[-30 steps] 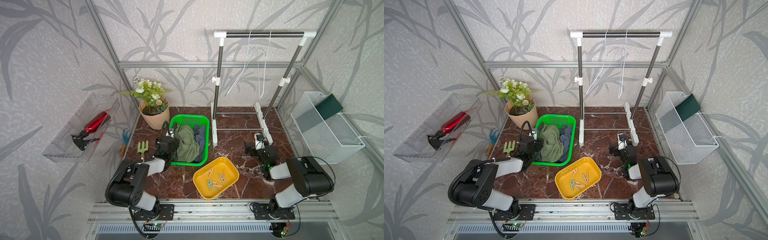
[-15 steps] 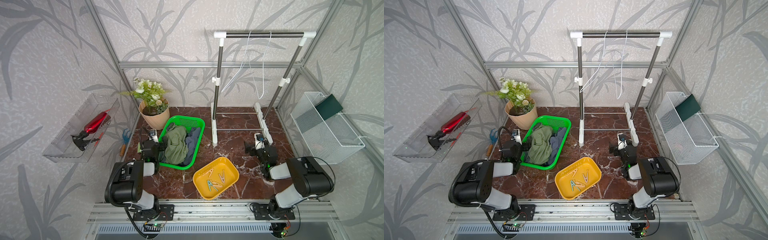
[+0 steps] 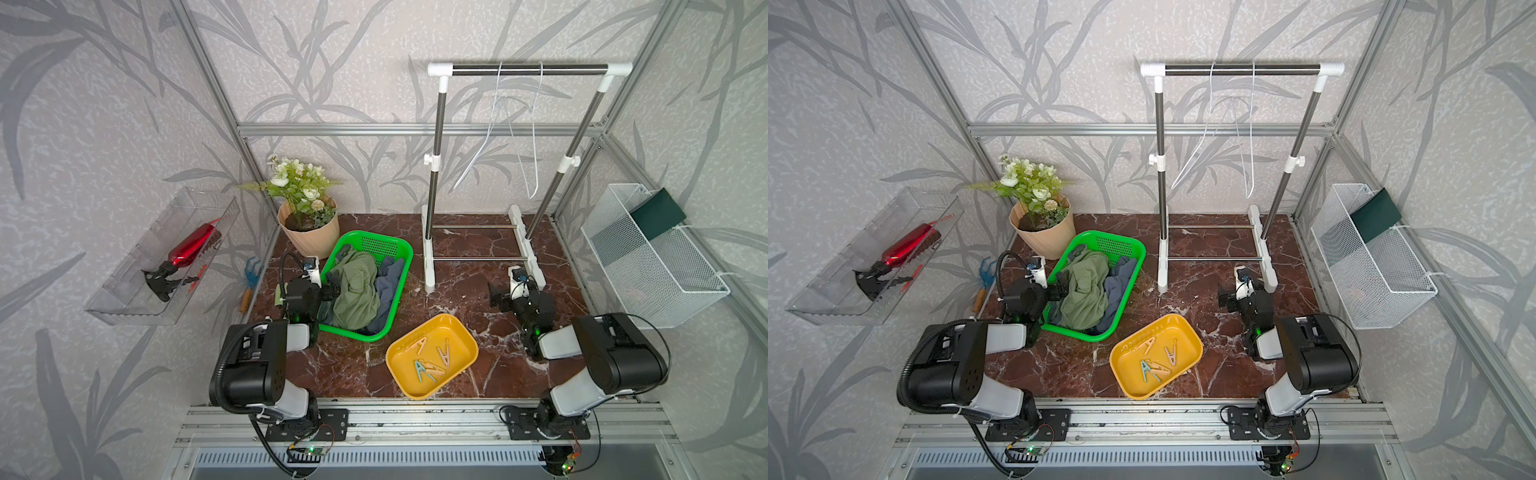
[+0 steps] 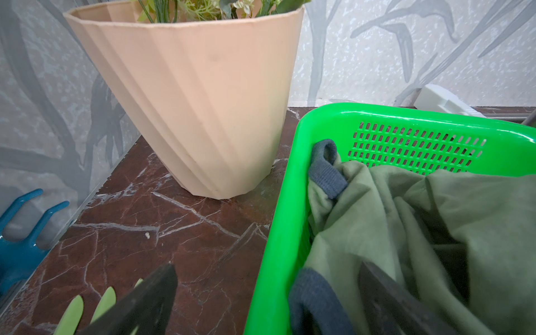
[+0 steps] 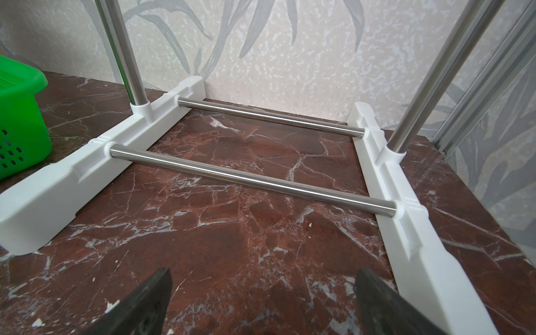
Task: Remove the clothespins securing tank tops to the hanger
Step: Reset both arms
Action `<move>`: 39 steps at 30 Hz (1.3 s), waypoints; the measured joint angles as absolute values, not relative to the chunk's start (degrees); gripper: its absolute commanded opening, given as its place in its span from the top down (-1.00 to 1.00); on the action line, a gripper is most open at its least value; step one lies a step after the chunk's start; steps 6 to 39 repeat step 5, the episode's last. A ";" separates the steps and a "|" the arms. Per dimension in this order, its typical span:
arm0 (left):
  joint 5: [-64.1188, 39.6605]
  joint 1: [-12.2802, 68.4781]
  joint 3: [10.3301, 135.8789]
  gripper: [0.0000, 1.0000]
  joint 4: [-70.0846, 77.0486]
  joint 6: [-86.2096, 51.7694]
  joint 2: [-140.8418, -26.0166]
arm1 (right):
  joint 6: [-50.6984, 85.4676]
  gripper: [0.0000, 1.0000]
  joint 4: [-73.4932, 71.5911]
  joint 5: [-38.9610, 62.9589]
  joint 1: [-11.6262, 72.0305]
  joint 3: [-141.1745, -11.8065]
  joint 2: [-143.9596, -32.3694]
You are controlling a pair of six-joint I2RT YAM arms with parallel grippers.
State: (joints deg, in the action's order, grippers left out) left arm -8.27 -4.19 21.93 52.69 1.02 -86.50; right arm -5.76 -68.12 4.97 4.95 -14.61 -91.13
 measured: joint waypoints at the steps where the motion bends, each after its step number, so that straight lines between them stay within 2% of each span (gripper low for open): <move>1: -8.36 -4.19 22.11 -0.98 52.38 1.02 -86.50 | -5.82 -0.98 -68.29 4.97 4.99 -14.59 -91.13; 39: -8.67 -4.23 22.26 -0.98 52.01 0.99 -86.50 | -5.89 -0.98 -69.30 4.95 5.04 -14.35 -91.18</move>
